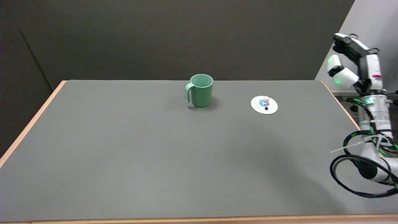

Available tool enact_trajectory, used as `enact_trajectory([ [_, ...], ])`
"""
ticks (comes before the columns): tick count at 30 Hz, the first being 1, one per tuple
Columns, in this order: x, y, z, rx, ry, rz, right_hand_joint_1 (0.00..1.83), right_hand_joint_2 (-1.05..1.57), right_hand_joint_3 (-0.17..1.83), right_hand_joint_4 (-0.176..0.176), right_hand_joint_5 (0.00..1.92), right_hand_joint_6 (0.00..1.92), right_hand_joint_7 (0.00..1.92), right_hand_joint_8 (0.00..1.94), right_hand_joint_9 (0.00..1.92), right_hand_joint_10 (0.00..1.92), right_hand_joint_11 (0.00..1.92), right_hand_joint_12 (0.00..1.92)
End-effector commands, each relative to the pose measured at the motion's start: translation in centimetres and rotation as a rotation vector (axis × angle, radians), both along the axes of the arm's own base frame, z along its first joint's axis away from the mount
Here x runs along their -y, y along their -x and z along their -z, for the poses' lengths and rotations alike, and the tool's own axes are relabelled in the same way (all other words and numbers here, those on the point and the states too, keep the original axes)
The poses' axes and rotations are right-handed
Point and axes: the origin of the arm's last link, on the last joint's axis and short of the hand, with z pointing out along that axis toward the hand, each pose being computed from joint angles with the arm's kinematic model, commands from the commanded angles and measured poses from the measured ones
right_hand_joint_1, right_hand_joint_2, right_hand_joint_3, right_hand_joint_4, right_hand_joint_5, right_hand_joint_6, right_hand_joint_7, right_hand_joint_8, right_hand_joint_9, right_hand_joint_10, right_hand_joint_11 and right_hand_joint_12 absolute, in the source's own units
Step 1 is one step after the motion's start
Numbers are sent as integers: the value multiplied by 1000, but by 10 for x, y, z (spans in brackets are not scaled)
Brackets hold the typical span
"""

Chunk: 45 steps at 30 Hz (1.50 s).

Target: Pick up the white cup lid.

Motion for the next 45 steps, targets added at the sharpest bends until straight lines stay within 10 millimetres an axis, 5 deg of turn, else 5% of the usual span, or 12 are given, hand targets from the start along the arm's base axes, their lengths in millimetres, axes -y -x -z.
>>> enact_trajectory([
  [1, 80, -4, 27, -177, -148, 176, 543, 694, 1053, 58, 531, 197, 542, 154, 621, 202, 457, 535],
  [10, 107, 6, 38, -261, -182, 302, 590, 662, 1063, 39, 423, 177, 511, 157, 621, 214, 439, 572],
  [20, 116, 22, 35, -288, -165, 403, 626, 743, 944, 41, 493, 180, 567, 171, 635, 213, 146, 905],
  [45, 148, 54, 52, -553, -174, 607, 616, 687, 1055, 42, 511, 206, 509, 158, 465, 178, 229, 626],
])
